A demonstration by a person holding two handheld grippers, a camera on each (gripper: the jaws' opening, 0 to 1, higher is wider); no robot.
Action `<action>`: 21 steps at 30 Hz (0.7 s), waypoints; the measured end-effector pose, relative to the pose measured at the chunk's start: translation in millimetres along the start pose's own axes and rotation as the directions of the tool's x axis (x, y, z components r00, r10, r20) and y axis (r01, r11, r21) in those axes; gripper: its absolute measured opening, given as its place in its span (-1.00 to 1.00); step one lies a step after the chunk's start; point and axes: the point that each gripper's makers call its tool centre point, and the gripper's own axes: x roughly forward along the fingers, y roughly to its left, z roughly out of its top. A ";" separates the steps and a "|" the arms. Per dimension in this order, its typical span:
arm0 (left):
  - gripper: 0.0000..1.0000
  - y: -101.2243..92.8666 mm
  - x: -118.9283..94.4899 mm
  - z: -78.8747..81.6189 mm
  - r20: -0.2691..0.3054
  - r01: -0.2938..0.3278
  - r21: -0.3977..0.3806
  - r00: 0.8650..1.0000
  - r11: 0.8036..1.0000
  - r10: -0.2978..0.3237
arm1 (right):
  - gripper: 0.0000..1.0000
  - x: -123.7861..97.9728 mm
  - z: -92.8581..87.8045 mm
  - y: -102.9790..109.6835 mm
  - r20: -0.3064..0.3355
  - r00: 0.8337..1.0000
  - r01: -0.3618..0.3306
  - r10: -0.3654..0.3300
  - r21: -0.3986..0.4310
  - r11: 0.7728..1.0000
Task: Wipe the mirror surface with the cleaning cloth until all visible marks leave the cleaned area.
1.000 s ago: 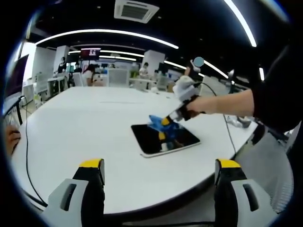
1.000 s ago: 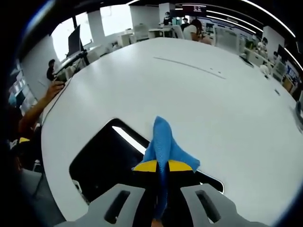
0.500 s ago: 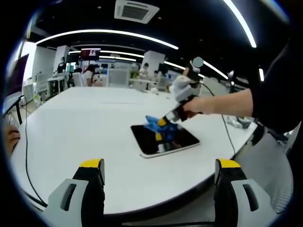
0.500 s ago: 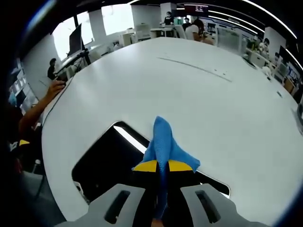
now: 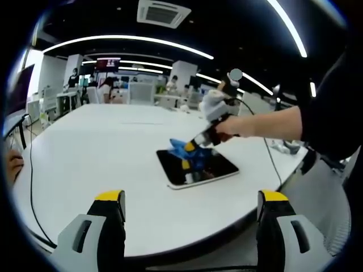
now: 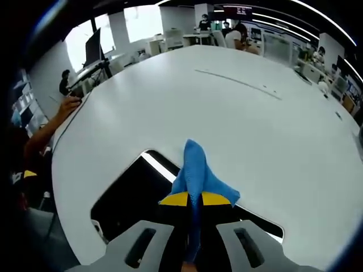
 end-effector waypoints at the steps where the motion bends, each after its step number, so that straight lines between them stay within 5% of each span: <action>1: 0.94 0.0 0.0 0.0 0.000 0.000 0.000 1.000 1.000 0.000 | -0.99 0.6 0.6 0.8 0.000 1.000 -0.002 0.002 0.000 1.000; 21: 0.96 0.6 0.2 -0.1 0.003 -0.003 -0.003 1.000 1.000 0.003 | -0.99 20.5 18.6 23.6 0.003 0.999 -0.044 0.045 -0.034 0.998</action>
